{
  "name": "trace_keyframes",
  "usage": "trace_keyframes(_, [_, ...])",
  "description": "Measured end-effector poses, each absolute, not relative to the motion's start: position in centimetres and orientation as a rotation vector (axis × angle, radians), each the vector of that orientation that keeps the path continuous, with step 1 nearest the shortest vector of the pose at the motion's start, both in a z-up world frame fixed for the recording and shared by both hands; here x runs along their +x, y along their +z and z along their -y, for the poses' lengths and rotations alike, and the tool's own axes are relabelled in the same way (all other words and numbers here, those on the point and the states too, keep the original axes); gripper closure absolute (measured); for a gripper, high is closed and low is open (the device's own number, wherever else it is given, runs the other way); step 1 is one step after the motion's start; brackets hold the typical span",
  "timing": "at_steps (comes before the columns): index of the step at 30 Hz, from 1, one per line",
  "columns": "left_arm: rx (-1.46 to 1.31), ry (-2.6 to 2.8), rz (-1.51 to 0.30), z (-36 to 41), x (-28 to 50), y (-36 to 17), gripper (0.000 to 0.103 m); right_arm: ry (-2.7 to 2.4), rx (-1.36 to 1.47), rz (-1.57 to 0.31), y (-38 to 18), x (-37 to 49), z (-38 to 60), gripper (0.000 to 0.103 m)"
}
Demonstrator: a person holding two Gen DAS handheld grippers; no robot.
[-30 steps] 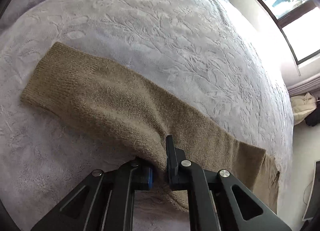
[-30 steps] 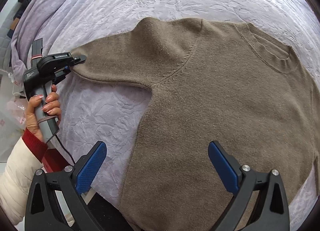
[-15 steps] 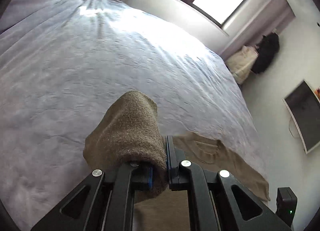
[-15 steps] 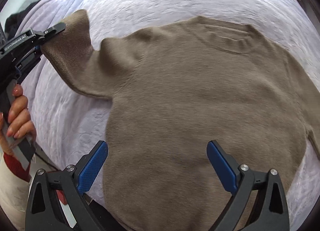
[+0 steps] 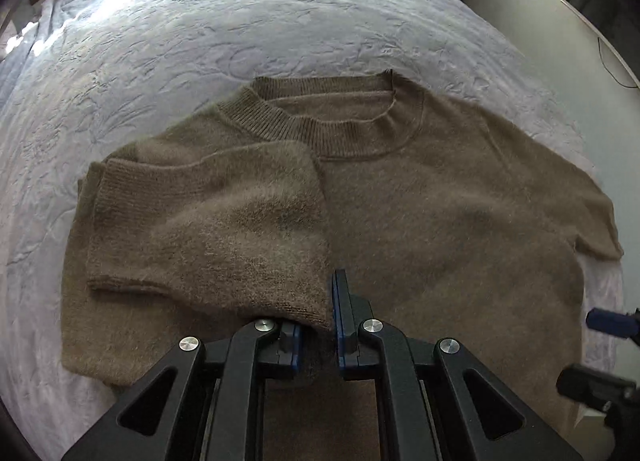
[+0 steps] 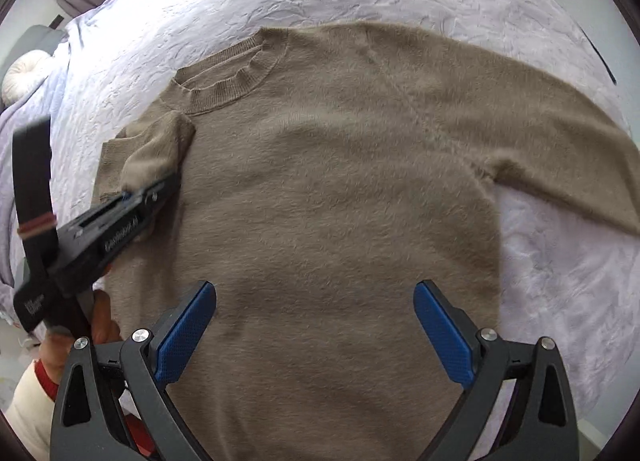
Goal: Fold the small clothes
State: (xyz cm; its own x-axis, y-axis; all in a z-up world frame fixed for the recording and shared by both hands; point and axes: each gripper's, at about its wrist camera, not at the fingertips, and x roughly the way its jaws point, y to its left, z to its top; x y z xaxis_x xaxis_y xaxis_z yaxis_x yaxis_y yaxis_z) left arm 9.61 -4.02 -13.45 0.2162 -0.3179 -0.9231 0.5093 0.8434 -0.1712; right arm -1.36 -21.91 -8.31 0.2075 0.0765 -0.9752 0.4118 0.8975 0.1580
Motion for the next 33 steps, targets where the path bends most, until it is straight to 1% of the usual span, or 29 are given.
trace_keyframes(2, [0.174, -0.559, -1.226, 2.5, 8.9, -12.5, 0.069, -0.216, 0.363, -1.331, -7.7, -0.2, 21.5, 0.003])
trace_keyframes(3, [0.168, -0.544, -1.210, 1.5, 8.4, -11.6, 0.040, -0.200, 0.336, -1.320, -7.5, 0.5, 21.2, 0.003])
trace_keyframes(4, [0.162, -0.524, -1.180, 0.1, 7.8, -10.5, 0.020, -0.179, 0.301, -1.305, -7.2, 1.4, 20.8, 0.003])
trace_keyframes(6, [0.172, -0.459, -1.126, -2.2, 7.1, -8.7, 0.018, -0.122, 0.217, -1.273, -6.5, 3.5, 19.2, 0.003])
trace_keyframes(9, [0.202, -0.312, -1.121, -6.0, 7.2, -8.3, 0.018, -0.012, 0.055, -1.217, -6.1, 7.1, 15.0, 0.003])
trace_keyframes(12, [0.179, -0.169, -1.183, -9.6, 8.5, -10.4, 0.018, 0.086, -0.135, -1.170, -6.8, 10.1, 9.4, 0.004])
trace_keyframes(15, [0.166, -0.071, -1.243, -12.2, 9.5, -13.1, 0.018, 0.154, -0.363, -1.153, -9.1, 12.1, 3.5, 0.004])
trace_keyframes(17, [0.167, -0.046, -1.278, -12.2, 10.1, -14.7, 0.018, 0.139, -0.555, -1.162, -11.5, 12.5, 0.6, 0.009])
trace_keyframes(18, [0.149, -0.042, -1.287, -12.3, 10.3, -15.1, 0.018, 0.114, -0.655, -1.159, -13.0, 12.7, -0.3, 0.027])
trace_keyframes(19, [0.141, -0.038, -1.286, -12.1, 10.5, -15.3, 0.018, 0.083, -0.752, -1.164, -14.7, 12.9, -0.6, 0.058])
trace_keyframes(20, [0.142, -0.034, -1.278, -11.8, 10.7, -15.3, 0.018, 0.078, -0.758, -1.178, -15.2, 13.1, 0.0, 0.076])
trace_keyframes(21, [0.149, -0.033, -1.269, -11.5, 10.7, -15.3, 0.018, 0.070, -0.685, -1.201, -15.1, 13.4, 1.2, 0.090])
trace_keyframes(23, [0.165, -0.030, -1.259, -10.8, 10.9, -15.5, 0.018, 0.001, -0.380, -1.201, -12.5, 14.3, 5.9, 0.090])
trace_keyframes(26, [0.172, -0.030, -1.263, -10.3, 11.0, -15.6, 0.018, -0.120, 0.004, -1.140, -9.4, 13.5, 14.2, 0.090])
trace_keyframes(29, [0.173, -0.029, -1.267, -9.7, 11.0, -15.7, 0.018, -0.228, 0.303, -1.105, -9.6, 11.1, 21.6, 0.089])
trace_keyframes(31, [0.188, -0.030, -1.270, -9.3, 11.1, -15.9, 0.018, -0.216, 0.559, -1.143, -11.9, 9.4, 26.2, 0.082])
trace_keyframes(32, [0.199, -0.028, -1.268, -9.2, 11.2, -16.0, 0.018, -0.200, 0.660, -1.169, -13.1, 8.6, 27.6, 0.074])
trace_keyframes(33, [0.205, -0.025, -1.267, -9.0, 11.2, -16.0, 0.018, -0.193, 0.709, -1.179, -13.8, 8.0, 28.3, 0.056])
